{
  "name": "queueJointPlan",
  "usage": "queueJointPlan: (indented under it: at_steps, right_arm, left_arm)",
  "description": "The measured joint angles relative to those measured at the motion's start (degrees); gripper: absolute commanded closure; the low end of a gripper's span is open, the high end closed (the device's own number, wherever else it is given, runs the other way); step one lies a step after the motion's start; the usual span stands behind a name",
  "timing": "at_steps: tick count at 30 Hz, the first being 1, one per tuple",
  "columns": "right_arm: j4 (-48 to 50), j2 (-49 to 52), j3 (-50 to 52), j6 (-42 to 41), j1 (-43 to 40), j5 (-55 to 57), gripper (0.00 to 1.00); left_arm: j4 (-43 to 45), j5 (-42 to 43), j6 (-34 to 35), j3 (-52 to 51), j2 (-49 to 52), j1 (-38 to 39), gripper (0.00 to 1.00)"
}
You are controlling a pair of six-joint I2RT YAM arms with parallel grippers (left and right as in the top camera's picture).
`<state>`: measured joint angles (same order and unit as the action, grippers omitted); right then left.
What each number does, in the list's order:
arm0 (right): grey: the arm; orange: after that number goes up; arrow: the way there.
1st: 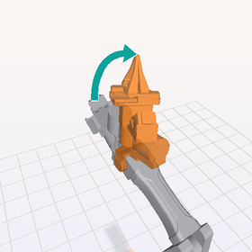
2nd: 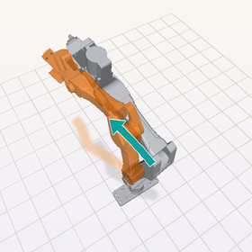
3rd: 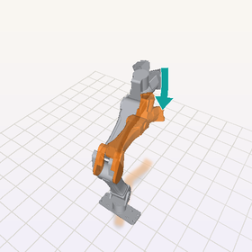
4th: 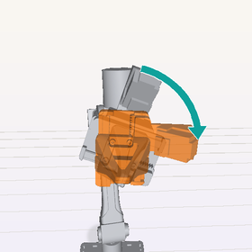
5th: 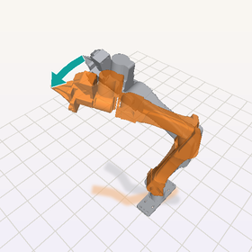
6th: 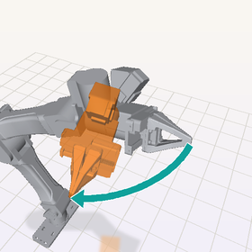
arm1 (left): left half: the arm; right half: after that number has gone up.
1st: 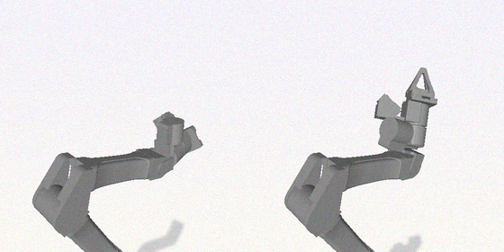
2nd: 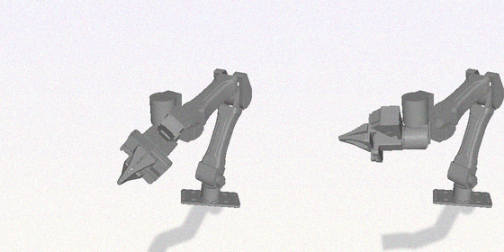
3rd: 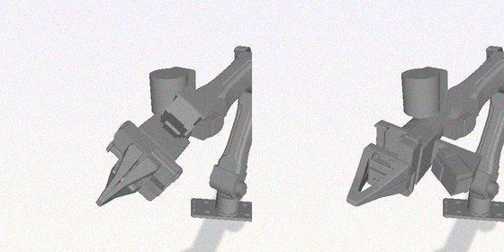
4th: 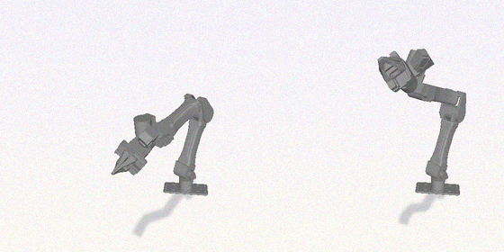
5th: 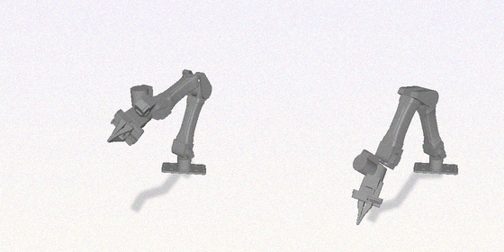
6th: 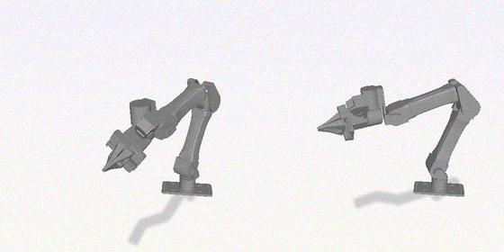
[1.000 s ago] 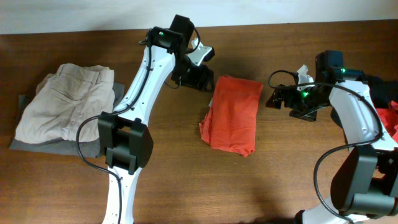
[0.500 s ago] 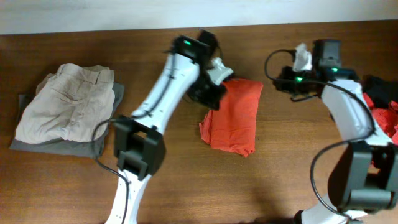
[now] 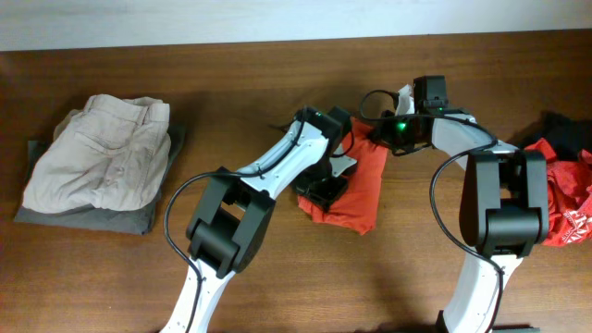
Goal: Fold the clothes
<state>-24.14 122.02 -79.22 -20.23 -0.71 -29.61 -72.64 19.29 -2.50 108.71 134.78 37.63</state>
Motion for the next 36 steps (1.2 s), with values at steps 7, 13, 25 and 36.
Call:
queueJointPlan:
  at_steps: [7, 13, 25, 36]
  right_arm:
    - [-12.9, -0.7, -2.03, 3.3, -0.31, 2.16, 0.96]
    - [-25.68, -1.64, -2.14, 3.98, 1.03, 2.6, 0.96]
    - [-32.2, -9.49, 0.04, 1.01, 12.57, 9.33, 0.78]
    - [-18.4, -18.1, -0.07, -0.55, 10.16, 23.67, 0.89]
  left_arm:
    - [8.33, -2.86, 2.23, -2.75, -1.42, -5.27, 1.0]
    - [22.03, -4.81, 4.33, -2.75, -1.55, -15.85, 1.0]
    - [13.81, -2.95, 6.49, 16.13, -0.2, -25.07, 0.85]
    - [-6.14, 2.58, 4.79, 21.77, -0.52, -19.98, 0.99]
